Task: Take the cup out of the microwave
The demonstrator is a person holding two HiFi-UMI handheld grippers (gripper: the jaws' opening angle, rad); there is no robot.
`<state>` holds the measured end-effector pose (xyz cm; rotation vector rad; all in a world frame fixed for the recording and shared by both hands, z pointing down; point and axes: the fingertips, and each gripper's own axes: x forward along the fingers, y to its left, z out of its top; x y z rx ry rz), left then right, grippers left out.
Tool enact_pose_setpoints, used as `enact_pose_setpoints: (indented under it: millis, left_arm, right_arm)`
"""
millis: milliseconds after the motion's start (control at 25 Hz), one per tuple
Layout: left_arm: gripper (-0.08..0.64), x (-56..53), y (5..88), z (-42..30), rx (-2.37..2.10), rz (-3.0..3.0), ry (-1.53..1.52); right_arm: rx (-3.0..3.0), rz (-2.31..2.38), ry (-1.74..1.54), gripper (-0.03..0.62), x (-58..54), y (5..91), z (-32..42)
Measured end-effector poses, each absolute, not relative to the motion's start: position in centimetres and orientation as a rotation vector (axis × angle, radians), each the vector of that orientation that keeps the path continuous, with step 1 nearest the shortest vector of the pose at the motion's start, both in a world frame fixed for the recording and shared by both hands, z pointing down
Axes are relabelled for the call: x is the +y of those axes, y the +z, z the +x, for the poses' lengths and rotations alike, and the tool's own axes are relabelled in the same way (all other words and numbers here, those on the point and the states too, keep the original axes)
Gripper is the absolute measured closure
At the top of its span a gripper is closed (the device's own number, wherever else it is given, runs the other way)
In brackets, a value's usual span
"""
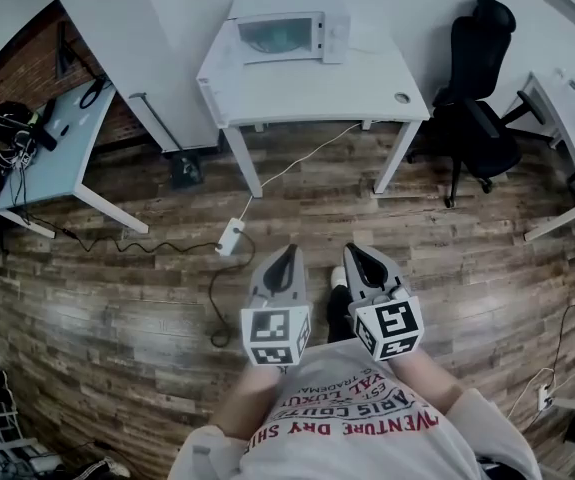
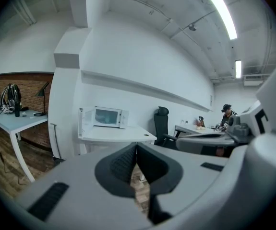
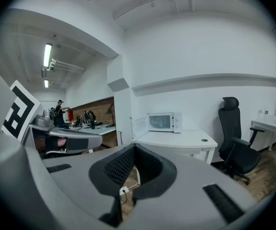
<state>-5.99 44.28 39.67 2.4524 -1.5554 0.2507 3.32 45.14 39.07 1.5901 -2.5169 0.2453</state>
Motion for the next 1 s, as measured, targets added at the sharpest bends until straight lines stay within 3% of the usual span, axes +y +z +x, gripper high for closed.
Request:
enact_pose_setpoints:
  millis: [1000]
  left_arm:
    - [0.552, 7.1, 38.7, -1.1, -1.695, 2.343, 0.257]
  right_arm:
    - [-2.611, 1.455, 0.202, 0.588, 6.4, 37.1, 9.7]
